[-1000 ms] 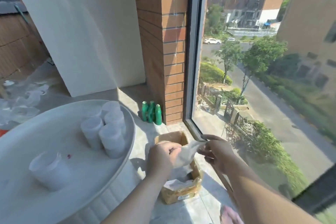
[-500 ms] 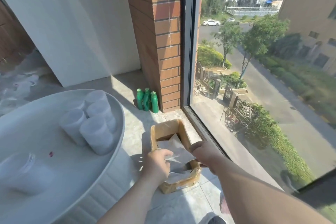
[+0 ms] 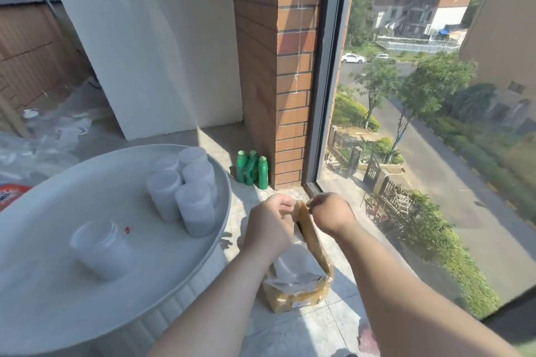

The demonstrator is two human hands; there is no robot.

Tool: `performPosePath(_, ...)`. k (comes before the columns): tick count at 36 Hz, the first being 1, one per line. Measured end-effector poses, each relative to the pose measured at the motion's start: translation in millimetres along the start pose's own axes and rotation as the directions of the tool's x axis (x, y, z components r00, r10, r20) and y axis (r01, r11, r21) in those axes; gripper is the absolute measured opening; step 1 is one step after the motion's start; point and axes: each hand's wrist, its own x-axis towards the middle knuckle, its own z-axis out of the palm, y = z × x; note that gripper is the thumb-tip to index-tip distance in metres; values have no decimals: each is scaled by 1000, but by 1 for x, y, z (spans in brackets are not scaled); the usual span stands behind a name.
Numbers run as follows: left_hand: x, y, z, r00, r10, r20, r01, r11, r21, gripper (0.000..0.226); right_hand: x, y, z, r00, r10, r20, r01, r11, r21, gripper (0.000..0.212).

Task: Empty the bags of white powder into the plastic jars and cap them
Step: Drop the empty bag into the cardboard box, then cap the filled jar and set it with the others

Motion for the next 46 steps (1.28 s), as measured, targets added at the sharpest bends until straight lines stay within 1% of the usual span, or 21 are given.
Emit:
performPosePath(2,-4,13,-22,999,4,-49,-8,996,-87,32,-6,-20,3,996,-62,-71,65,997,36,25)
performPosePath(5,-12,32,-48,990,46,-131,-73,975,-211,29,-18,-47,5,976,-164,-144,181,977,114,17)
performPosePath(8,-24,43,-81,970,82,-230,-149,945,-291,21,-40,-83,12,961,-213,-177,249,944,215,15)
performPosePath(10,-33,44,-103,956,88,-281,-182,927,-328,19,-57,-108,20,957,-230,-179,278,905,321,15)
performPosePath(12,-42,41,-128,931,101,-351,-220,922,-319,20,-76,-130,31,943,-285,-172,331,864,379,17)
performPosePath(15,-53,31,-166,877,98,-470,-254,925,-282,13,-100,-154,54,908,-405,-101,411,821,397,22)
performPosePath(17,-59,18,-195,829,63,-556,-254,928,-273,11,-111,-166,74,894,-448,-23,417,811,411,25)
performPosePath(18,-63,9,-210,798,48,-601,-238,941,-240,13,-114,-172,86,888,-460,20,411,811,416,27)
performPosePath(20,-69,-14,-239,747,3,-664,-133,980,-145,15,-117,-182,110,881,-463,99,383,819,427,31)
performPosePath(23,-76,-60,-272,728,-124,-675,166,986,-2,10,-118,-190,144,874,-444,200,319,832,454,33)
performPosePath(24,-79,-75,-282,727,-162,-667,257,965,45,11,-119,-192,154,870,-438,224,308,840,448,34)
performPosePath(26,-83,-102,-296,749,-219,-625,402,900,166,19,-121,-193,170,862,-424,277,278,853,441,48)
performPosePath(28,-87,-122,-307,778,-306,-549,528,792,307,28,-123,-192,182,841,-422,339,262,865,428,60)
performPosePath(30,-87,-138,-311,778,-405,-480,609,673,420,38,-122,-190,191,816,-414,403,258,885,387,69)
performPosePath(32,-88,-150,-311,760,-479,-440,650,584,486,48,-121,-188,199,787,-391,477,249,909,333,76)
performPosePath(35,-85,-164,-311,744,-519,-421,666,516,539,58,-118,-184,209,766,-362,531,254,929,268,88)
performPosePath(37,-84,-169,-311,733,-530,-425,676,503,538,62,-119,-181,214,765,-353,539,257,934,247,87)
performPosePath(39,-83,-172,-311,714,-554,-428,695,491,525,62,-118,-178,217,766,-354,536,252,933,256,77)
performPosePath(41,-82,-173,-311,703,-568,-428,706,485,516,59,-116,-176,220,763,-366,533,271,930,249,70)
performPosePath(44,-82,-173,-312,709,-540,-454,704,503,501,41,-114,-174,225,766,-379,520,307,925,223,63)
performPosePath(46,-81,-171,-312,706,-526,-475,709,530,466,35,-112,-171,229,774,-372,513,311,928,204,61)
